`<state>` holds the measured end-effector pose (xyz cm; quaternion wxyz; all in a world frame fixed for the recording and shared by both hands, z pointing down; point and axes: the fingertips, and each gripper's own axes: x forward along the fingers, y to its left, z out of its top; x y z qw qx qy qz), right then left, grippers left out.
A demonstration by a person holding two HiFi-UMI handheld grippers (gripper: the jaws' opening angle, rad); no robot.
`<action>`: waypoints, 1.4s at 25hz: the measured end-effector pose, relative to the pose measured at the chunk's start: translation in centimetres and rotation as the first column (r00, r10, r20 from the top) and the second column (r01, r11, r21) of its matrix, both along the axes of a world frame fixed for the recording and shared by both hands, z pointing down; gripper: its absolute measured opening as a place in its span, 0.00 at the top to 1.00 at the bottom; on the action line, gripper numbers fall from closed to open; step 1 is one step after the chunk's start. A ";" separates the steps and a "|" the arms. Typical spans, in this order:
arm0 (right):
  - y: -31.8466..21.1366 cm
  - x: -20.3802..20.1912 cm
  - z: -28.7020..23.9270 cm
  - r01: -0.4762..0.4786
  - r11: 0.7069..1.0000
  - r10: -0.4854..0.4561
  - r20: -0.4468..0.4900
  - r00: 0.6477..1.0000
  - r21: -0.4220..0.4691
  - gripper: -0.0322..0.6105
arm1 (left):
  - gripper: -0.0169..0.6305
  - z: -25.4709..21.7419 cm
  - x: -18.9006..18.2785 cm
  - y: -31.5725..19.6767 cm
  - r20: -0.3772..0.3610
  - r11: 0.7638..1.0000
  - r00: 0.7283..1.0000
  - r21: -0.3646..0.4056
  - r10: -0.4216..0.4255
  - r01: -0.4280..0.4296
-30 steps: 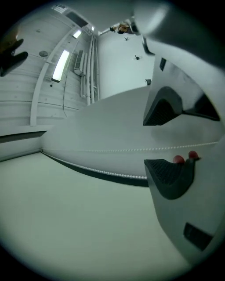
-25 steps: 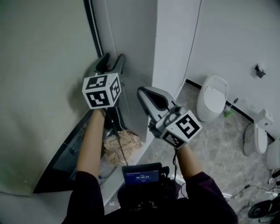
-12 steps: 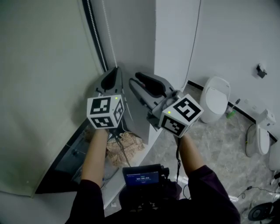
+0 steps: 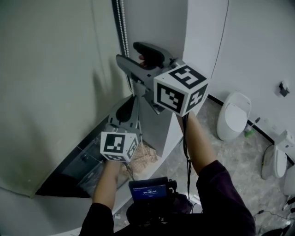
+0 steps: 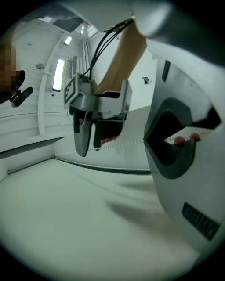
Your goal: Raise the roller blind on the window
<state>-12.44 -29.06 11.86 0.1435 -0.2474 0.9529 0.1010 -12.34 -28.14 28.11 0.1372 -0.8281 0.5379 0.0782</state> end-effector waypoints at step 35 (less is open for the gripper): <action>1.8 3.5 13.5 -0.202 0.979 0.200 -0.077 0.977 -0.012 0.93 | 0.76 -14.5 2.3 -0.1 -0.046 0.976 0.976 0.041 0.215 -0.213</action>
